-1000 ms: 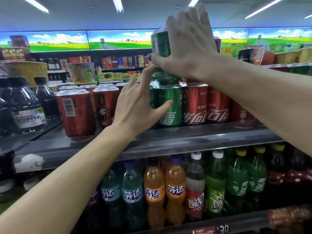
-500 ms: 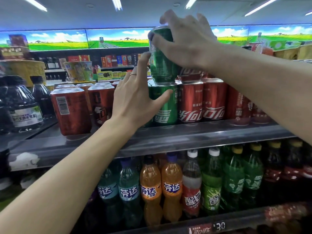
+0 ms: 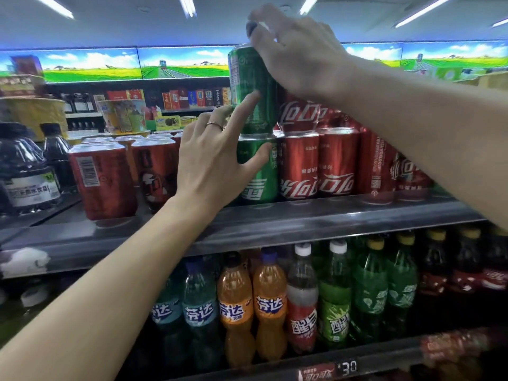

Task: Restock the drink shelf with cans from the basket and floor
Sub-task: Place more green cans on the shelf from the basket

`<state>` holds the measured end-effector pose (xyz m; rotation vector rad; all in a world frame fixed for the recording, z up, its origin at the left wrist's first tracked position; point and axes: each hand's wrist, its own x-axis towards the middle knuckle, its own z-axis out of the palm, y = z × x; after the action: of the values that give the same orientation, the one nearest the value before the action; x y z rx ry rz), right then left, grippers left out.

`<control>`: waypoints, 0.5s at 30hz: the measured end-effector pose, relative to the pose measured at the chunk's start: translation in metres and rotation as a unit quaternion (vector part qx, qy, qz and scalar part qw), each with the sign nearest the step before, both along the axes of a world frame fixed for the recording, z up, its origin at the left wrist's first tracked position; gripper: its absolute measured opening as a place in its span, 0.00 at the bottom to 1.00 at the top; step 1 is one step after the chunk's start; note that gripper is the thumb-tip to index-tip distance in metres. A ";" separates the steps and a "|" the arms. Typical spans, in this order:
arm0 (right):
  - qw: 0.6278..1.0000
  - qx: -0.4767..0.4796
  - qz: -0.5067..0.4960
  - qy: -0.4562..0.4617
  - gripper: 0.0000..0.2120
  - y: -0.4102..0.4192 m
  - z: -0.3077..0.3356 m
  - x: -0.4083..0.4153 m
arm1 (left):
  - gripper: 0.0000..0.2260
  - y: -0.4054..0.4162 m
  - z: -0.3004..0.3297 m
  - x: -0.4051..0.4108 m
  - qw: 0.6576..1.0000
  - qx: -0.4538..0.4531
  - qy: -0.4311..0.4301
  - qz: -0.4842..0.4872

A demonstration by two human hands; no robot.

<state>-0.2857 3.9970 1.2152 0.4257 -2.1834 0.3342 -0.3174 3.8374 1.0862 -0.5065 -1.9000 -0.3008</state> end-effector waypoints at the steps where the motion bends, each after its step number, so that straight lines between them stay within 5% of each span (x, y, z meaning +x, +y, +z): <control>1: 1.000 -0.020 0.005 0.011 0.20 0.003 0.000 0.001 | 0.32 0.000 0.000 0.000 1.000 -0.001 0.000 0.000; 6: 0.997 -0.078 -0.006 -0.010 0.20 0.022 -0.005 -0.004 | 0.32 -0.001 -0.001 -0.001 1.000 -0.006 0.006 0.003; 15: 0.999 -0.042 0.003 0.028 0.19 0.027 -0.021 -0.006 | 0.32 -0.002 0.001 -0.001 1.000 -0.020 -0.006 0.009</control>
<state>-0.2916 4.0238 1.1941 0.3899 -2.1052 0.4110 -0.3180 3.8357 1.0874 -0.5150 -1.9235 -0.2547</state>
